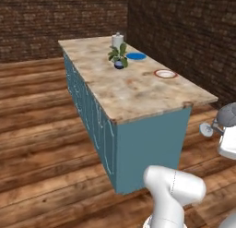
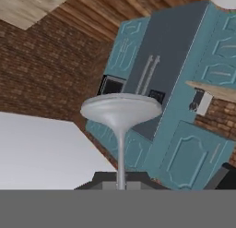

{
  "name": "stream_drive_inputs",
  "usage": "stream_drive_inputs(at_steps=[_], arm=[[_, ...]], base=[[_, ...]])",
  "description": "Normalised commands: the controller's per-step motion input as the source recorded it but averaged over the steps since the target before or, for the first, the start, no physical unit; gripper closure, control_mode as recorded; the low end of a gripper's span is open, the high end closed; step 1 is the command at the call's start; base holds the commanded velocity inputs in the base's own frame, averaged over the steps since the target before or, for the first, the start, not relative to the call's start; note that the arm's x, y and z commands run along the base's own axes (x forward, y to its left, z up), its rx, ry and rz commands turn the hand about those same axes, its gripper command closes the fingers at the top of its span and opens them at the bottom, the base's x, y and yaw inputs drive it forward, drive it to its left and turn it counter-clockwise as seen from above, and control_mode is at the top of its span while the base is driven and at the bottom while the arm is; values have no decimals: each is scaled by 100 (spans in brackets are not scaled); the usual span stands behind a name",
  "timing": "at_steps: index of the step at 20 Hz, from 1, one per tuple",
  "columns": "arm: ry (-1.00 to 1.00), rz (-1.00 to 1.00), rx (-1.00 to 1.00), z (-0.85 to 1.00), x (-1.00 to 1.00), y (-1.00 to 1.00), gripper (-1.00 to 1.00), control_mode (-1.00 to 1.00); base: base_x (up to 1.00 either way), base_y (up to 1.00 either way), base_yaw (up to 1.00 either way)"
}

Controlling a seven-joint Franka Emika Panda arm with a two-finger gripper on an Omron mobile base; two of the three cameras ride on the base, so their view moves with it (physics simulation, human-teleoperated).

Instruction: Retrieve the wine glasses from the counter and place one next to each plate.

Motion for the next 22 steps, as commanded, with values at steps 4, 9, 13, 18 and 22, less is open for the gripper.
stream_drive_inputs(at_steps=[4, 9, 13, 18, 22], arm=[[0, 0, 0, 0, 0, 0, 100, 100], [0, 0, 0, 0, 0, 0, 100, 100], [0, 0, 0, 0, 0, 0, 100, 100], [0, 0, 0, 0, 0, 0, 100, 100], [0, 0, 0, 0, 0, 0, 100, 100]], base=[[83, -100, -7], [79, -100, -5], [87, -100, 0], [41, -100, 9], [8, -100, 27]])
